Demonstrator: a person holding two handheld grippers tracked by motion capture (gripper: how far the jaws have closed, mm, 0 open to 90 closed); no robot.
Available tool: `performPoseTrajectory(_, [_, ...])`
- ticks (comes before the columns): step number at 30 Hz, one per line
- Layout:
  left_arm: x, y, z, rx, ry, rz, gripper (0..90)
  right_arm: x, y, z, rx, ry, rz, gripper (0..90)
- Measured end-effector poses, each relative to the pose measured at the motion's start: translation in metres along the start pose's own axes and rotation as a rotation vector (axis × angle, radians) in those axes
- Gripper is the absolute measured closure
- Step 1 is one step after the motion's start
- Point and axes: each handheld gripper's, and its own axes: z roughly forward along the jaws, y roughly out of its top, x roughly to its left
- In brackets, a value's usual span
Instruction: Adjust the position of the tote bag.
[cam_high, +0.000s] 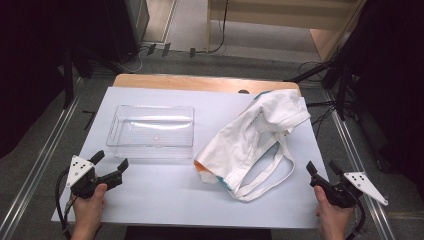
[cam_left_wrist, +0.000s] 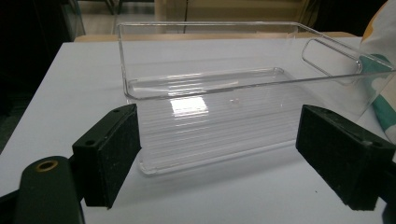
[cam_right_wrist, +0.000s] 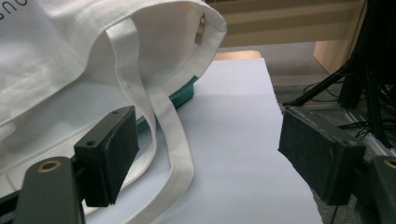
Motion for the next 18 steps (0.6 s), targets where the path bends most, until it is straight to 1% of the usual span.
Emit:
performPoseTrajectory(1, [0.0,0.0,0.0,-0.001,-0.005,-0.004,14.4,0.001,0.0,0.001,0.005,0.006,0.002,20.5])
performPoseTrajectory(2, [-0.001,0.0,-0.001,0.001,-0.002,-0.005,14.4,0.001,0.0,0.002,0.01,0.004,-0.003,20.5])
performPoseTrajectory(4, [-0.002,0.0,-0.002,-0.001,-0.008,-0.012,14.4,0.002,0.0,0.004,0.008,0.007,-0.003,20.5])
performPoseTrajectory(5, [-0.003,0.0,-0.002,-0.006,-0.008,-0.013,14.4,0.002,0.001,0.005,0.004,0.008,-0.009,20.6])
performPoseTrajectory(6, [-0.005,0.0,-0.002,-0.006,-0.012,-0.007,14.6,0.005,0.002,0.008,0.011,0.009,-0.013,20.9])
performPoseTrajectory(8, [-0.01,0.0,-0.001,-0.007,-0.013,0.007,14.7,0.006,0.002,0.009,0.012,0.005,-0.013,20.9])
performPoseTrajectory(9, [-0.014,0.0,0.0,-0.006,-0.016,0.007,14.8,0.007,0.002,0.011,0.013,0.008,-0.019,21.1])
performPoseTrajectory(10, [-0.018,0.001,0.002,-0.006,-0.032,0.008,14.8,0.009,0.002,0.012,0.018,0.009,-0.018,21.2])
performPoseTrajectory(11, [-0.02,0.001,0.003,-0.007,-0.039,0.006,14.8,0.011,0.001,0.013,0.023,0.011,-0.023,21.3])
performPoseTrajectory(14, [-0.03,0.002,0.007,-0.003,-0.053,0.027,14.8,0.014,0.001,0.014,0.027,0.008,-0.038,22.2])
performPoseTrajectory(16, [-0.037,0.002,0.01,0.006,-0.054,0.043,15.7,0.016,0.001,0.016,0.044,-0.035,-0.042,25.0])
performPoseTrajectory(17, [-0.039,0.002,0.012,0.009,-0.06,0.048,15.9,0.015,0.001,0.016,0.047,-0.043,-0.037,25.5])
performPoseTrajectory(18, [-0.042,0.002,0.013,0.01,-0.056,0.054,15.9,0.015,0.001,0.015,0.047,-0.047,-0.02,26.2])
